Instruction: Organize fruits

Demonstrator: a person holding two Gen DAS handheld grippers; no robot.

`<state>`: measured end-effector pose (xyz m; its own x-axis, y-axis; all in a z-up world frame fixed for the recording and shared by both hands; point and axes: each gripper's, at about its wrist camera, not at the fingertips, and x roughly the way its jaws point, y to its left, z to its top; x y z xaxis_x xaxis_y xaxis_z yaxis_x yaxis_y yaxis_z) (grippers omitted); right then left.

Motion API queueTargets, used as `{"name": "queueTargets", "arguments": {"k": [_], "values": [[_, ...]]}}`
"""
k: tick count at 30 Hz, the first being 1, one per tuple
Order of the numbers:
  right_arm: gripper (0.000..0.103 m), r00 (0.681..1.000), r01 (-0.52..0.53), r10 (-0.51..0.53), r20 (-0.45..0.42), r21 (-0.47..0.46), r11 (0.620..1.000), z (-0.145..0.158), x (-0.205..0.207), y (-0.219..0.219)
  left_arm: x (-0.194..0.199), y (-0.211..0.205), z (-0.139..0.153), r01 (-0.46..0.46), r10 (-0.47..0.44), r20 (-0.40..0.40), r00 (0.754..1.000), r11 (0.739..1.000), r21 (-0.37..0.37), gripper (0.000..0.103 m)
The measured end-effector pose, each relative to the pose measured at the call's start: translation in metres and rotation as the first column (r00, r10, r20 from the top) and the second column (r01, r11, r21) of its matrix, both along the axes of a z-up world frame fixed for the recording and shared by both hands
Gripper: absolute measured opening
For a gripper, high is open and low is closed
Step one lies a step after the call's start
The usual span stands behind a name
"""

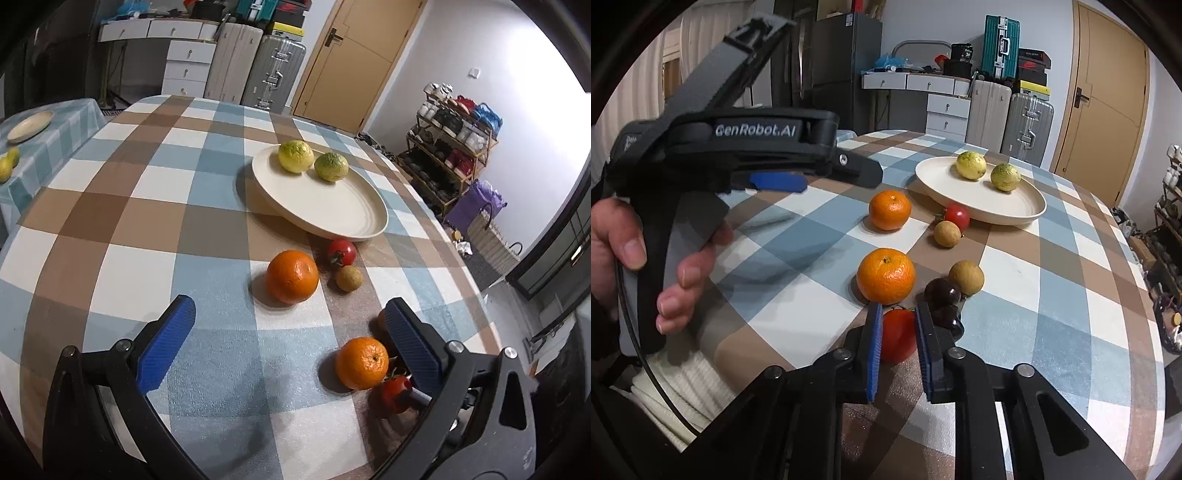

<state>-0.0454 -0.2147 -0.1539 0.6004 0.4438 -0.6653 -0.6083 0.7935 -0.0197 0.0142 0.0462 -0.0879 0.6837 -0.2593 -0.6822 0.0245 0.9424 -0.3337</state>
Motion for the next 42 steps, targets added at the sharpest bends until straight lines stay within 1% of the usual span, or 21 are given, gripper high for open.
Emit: {"name": "queueTargets", "arguments": {"k": [1, 2, 5, 8, 12, 15, 16, 17, 18, 23, 26, 27, 28, 29, 32, 34, 35, 36, 37, 38, 42], "values": [[0.007, 1.000, 0.001, -0.001, 0.007, 0.008, 1.000, 0.001, 0.000, -0.001, 0.000, -0.001, -0.001, 0.003, -0.003, -0.002, 1.000, 1.000, 0.000, 0.102], [0.005, 1.000, 0.001, -0.001, 0.008, 0.014, 1.000, 0.002, 0.000, -0.002, 0.000, -0.001, -0.003, 0.006, -0.006, -0.009, 1.000, 1.000, -0.004, 0.102], [0.005, 1.000, 0.006, -0.005, -0.011, 0.023, 1.000, 0.003, 0.003, -0.002, 0.000, -0.001, -0.002, 0.011, -0.011, -0.012, 1.000, 1.000, -0.019, 0.102], [0.005, 1.000, 0.018, -0.018, -0.008, 0.019, 1.000, 0.003, 0.003, -0.003, -0.001, -0.002, 0.001, 0.012, -0.012, 0.011, 1.000, 1.000, 0.001, 0.102], [0.007, 1.000, 0.020, -0.020, 0.000, 0.011, 1.000, 0.002, 0.000, -0.002, 0.001, 0.002, -0.002, 0.000, -0.001, -0.007, 1.000, 1.000, -0.022, 0.102], [0.024, 0.999, 0.037, -0.037, 0.010, 0.002, 0.999, 0.001, -0.002, -0.001, 0.000, 0.003, -0.002, 0.001, -0.001, -0.004, 1.000, 1.000, -0.024, 0.102], [0.033, 0.999, 0.035, -0.035, 0.010, 0.002, 0.999, 0.000, -0.002, -0.001, -0.001, 0.002, -0.002, 0.003, -0.003, -0.002, 1.000, 1.000, -0.020, 0.102], [0.039, 0.999, 0.033, -0.033, 0.006, -0.002, 0.999, -0.001, -0.003, -0.001, -0.001, 0.002, -0.002, 0.004, -0.004, -0.002, 1.000, 1.000, -0.021, 0.102], [0.040, 0.999, 0.034, -0.033, 0.008, -0.006, 0.999, -0.002, -0.003, -0.001, -0.002, 0.003, -0.001, 0.004, -0.004, 0.000, 1.000, 1.000, -0.025, 0.102], [0.040, 1.000, 0.014, -0.015, -0.017, -0.022, 1.000, -0.008, -0.004, 0.004, -0.005, 0.006, 0.001, -0.004, 0.004, 0.008, 1.000, 1.000, -0.028, 0.102], [0.040, 0.999, 0.000, 0.000, -0.034, -0.001, 1.000, -0.009, -0.003, 0.005, -0.006, 0.008, 0.002, -0.010, 0.010, 0.014, 1.000, 1.000, -0.027, 0.102], [0.038, 0.999, 0.000, 0.000, -0.036, 0.007, 1.000, -0.009, -0.002, 0.005, -0.006, 0.009, 0.002, -0.010, 0.010, 0.012, 1.000, 1.000, -0.028, 0.102], [0.029, 0.999, 0.003, -0.002, -0.039, 0.015, 1.000, -0.009, -0.001, 0.004, -0.005, 0.010, 0.001, -0.009, 0.009, 0.008, 1.000, 0.999, -0.031, 0.102], [0.026, 0.999, 0.007, -0.007, -0.038, 0.019, 1.000, -0.009, -0.001, 0.004, -0.005, 0.010, 0.001, -0.009, 0.009, 0.008, 1.000, 0.999, -0.032, 0.102], [0.025, 1.000, 0.007, -0.005, -0.031, 0.074, 0.997, -0.001, -0.001, -0.001, -0.005, 0.010, 0.000, -0.009, 0.009, 0.007, 1.000, 0.999, -0.032, 0.102], [0.025, 1.000, 0.003, -0.002, -0.015, 0.090, 0.996, 0.004, -0.002, -0.003, -0.004, 0.010, -0.001, 0.000, -0.001, -0.003, 1.000, 0.999, -0.042, 0.102], [0.025, 1.000, 0.003, -0.002, -0.013, 0.100, 0.995, 0.006, -0.002, -0.004, -0.005, 0.010, -0.002, 0.002, -0.002, -0.007, 1.000, 0.999, -0.048, 0.102], [0.025, 1.000, 0.007, -0.006, -0.013, 0.113, 0.994, 0.008, -0.001, -0.006, -0.007, 0.011, -0.002, 0.004, -0.005, -0.010, 1.000, 0.997, -0.072, 0.102], [0.025, 1.000, 0.015, -0.014, -0.011, 0.123, 0.992, 0.010, 0.000, -0.008, -0.008, 0.011, -0.003, 0.018, -0.019, -0.015, 1.000, 0.995, -0.096, 0.102], [0.025, 1.000, 0.025, -0.025, -0.007, 0.132, 0.991, 0.013, 0.001, -0.011, -0.008, 0.008, -0.005, 0.031, -0.034, -0.028, 0.999, 0.994, -0.102, 0.102], [0.025, 0.996, 0.083, -0.084, -0.003, 0.175, 0.981, 0.022, 0.009, -0.030, -0.008, -0.007, -0.010, 0.096, -0.100, -0.046, 0.994, 0.992, -0.085, 0.102]]}}
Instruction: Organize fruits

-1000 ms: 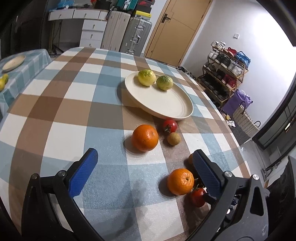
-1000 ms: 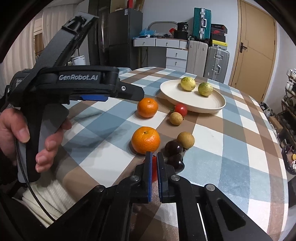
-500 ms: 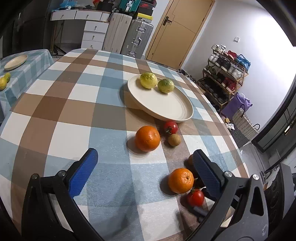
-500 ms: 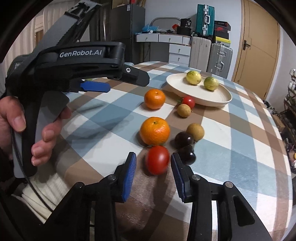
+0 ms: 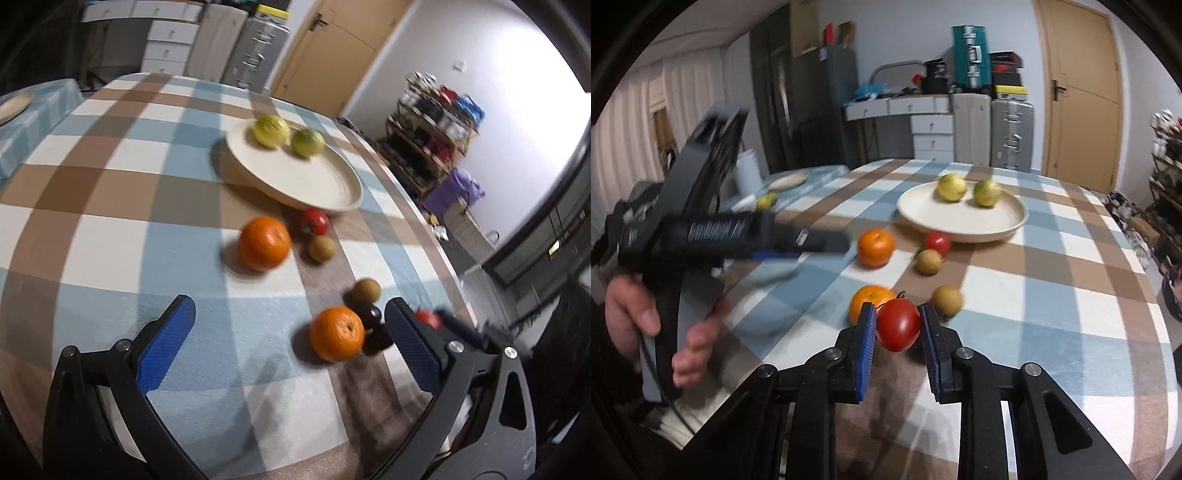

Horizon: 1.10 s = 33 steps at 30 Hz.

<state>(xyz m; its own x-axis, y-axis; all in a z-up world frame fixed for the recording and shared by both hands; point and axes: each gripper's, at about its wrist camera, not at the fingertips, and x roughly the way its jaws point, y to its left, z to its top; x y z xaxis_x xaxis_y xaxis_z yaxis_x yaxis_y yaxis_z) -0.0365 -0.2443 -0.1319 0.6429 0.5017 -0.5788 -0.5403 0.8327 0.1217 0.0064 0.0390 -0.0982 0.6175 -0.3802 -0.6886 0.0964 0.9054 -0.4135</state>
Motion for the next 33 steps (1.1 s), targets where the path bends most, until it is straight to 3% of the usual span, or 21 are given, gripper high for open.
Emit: {"name": "queueTargets", "arguments": {"k": [4, 9, 12, 14, 17, 19, 24, 33], "values": [[0.025, 0.998, 0.052, -0.052, 0.021, 0.010, 0.999, 0.010, 0.009, -0.016, 0.003, -0.019, -0.002, 0.070, -0.069, -0.014, 0.997, 0.997, 0.015, 0.102], [0.024, 0.995, 0.086, -0.087, 0.053, 0.019, 0.996, 0.023, 0.020, -0.029, 0.006, -0.042, -0.004, 0.140, -0.139, -0.019, 0.990, 0.986, 0.089, 0.100], [0.021, 0.991, 0.113, -0.115, 0.062, 0.038, 0.993, 0.026, 0.024, -0.037, 0.009, -0.048, -0.008, 0.175, -0.170, -0.055, 0.984, 0.980, 0.094, 0.077], [0.021, 0.989, 0.118, -0.121, 0.087, 0.042, 0.992, 0.031, 0.023, -0.039, 0.009, -0.051, -0.009, 0.182, -0.178, -0.044, 0.983, 0.977, 0.113, 0.071], [0.021, 0.990, 0.105, -0.109, 0.094, 0.038, 0.994, 0.033, 0.025, -0.036, 0.010, -0.052, -0.012, 0.194, -0.190, -0.047, 0.981, 0.975, 0.105, 0.042], [0.021, 0.992, 0.097, -0.099, 0.082, 0.035, 0.995, 0.030, 0.026, -0.034, 0.011, -0.051, -0.014, 0.208, -0.205, -0.048, 0.978, 0.976, 0.071, 0.035], [0.021, 0.993, 0.117, -0.118, 0.021, 0.042, 0.992, 0.016, 0.031, -0.040, 0.009, -0.047, -0.015, 0.216, -0.214, -0.039, 0.976, 0.975, 0.045, 0.034], [0.023, 0.976, 0.124, -0.099, -0.196, 0.123, 0.985, -0.011, 0.059, -0.053, 0.009, -0.034, 0.003, 0.215, -0.215, -0.002, 0.977, 0.977, 0.008, 0.034]]}}
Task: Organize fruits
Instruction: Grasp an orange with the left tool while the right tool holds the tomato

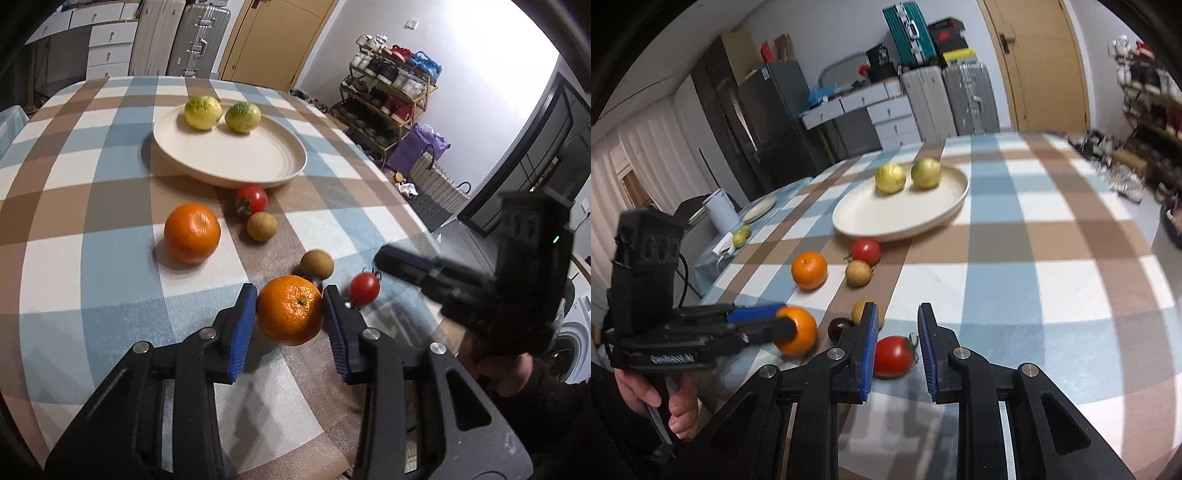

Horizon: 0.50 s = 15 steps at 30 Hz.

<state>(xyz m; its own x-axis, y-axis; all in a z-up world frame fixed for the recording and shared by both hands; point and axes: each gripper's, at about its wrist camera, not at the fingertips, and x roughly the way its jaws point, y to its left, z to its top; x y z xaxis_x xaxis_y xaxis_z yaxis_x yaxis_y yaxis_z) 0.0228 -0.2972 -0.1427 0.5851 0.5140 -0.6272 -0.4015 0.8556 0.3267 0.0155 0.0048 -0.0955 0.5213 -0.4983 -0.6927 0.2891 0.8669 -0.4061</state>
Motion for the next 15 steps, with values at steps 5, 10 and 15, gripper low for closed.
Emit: {"name": "queueTargets", "arguments": {"k": [5, 10, 15], "values": [[0.036, 0.999, -0.032, 0.032, -0.024, -0.007, 0.999, -0.010, -0.003, 0.009, 0.005, 0.008, 0.014, -0.007, 0.008, 0.016, 1.000, 1.000, -0.029, 0.034], [0.044, 1.000, -0.008, 0.007, -0.030, -0.024, 1.000, -0.018, -0.010, 0.007, 0.010, 0.011, 0.024, -0.009, 0.011, 0.023, 1.000, 0.998, -0.060, 0.034], [0.044, 0.999, -0.017, 0.016, -0.048, -0.023, 1.000, -0.022, -0.004, 0.015, 0.011, 0.012, 0.031, -0.021, 0.024, 0.036, 0.999, 0.997, -0.074, 0.034]]}}
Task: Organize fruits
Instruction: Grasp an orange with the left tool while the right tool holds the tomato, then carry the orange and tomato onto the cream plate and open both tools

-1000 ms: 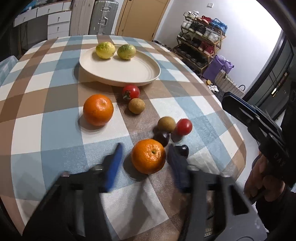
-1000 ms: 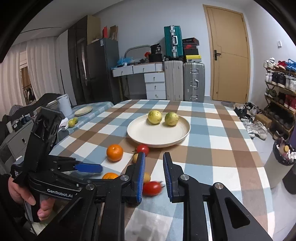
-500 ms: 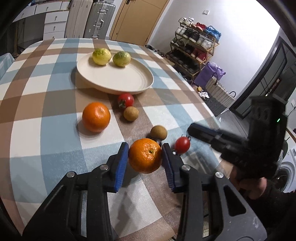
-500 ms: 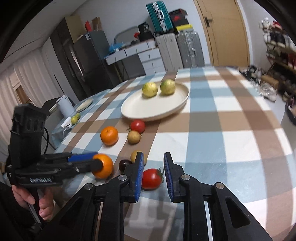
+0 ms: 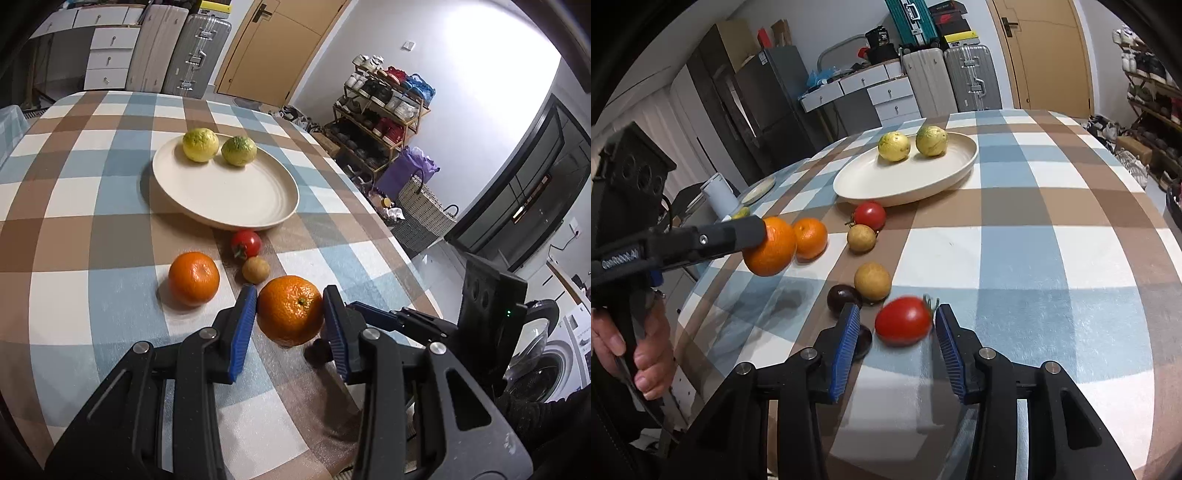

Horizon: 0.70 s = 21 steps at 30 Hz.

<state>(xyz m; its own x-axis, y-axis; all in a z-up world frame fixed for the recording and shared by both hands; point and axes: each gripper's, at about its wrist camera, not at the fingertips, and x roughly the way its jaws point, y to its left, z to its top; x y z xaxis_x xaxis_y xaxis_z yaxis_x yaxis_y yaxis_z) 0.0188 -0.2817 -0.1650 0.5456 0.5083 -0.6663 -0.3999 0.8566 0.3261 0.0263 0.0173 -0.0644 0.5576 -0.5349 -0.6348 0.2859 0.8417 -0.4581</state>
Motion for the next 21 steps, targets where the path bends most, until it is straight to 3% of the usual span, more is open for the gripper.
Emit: {"name": "queueTargets", "arguments": {"k": [4, 7, 12, 21], "values": [[0.044, 0.999, 0.020, -0.020, -0.034, -0.002, 1.000, -0.001, 0.010, 0.003, 0.001, 0.002, 0.000, -0.007, 0.007, -0.010, 1.000, 1.000, -0.010, 0.034], [0.033, 0.999, 0.033, -0.035, -0.040, -0.037, 0.999, -0.003, 0.012, 0.007, 0.002, 0.005, 0.003, -0.017, 0.017, -0.003, 1.000, 1.000, -0.015, 0.034], [0.031, 0.993, 0.087, -0.084, -0.086, 0.037, 0.996, -0.007, 0.015, -0.007, 0.007, 0.011, 0.010, -0.025, 0.025, 0.010, 1.000, 1.000, -0.009, 0.034], [0.031, 0.993, 0.117, -0.118, 0.005, 0.076, 0.990, 0.031, 0.033, -0.017, 0.030, 0.030, 0.022, -0.092, 0.093, 0.039, 0.995, 0.995, -0.042, 0.034]]}}
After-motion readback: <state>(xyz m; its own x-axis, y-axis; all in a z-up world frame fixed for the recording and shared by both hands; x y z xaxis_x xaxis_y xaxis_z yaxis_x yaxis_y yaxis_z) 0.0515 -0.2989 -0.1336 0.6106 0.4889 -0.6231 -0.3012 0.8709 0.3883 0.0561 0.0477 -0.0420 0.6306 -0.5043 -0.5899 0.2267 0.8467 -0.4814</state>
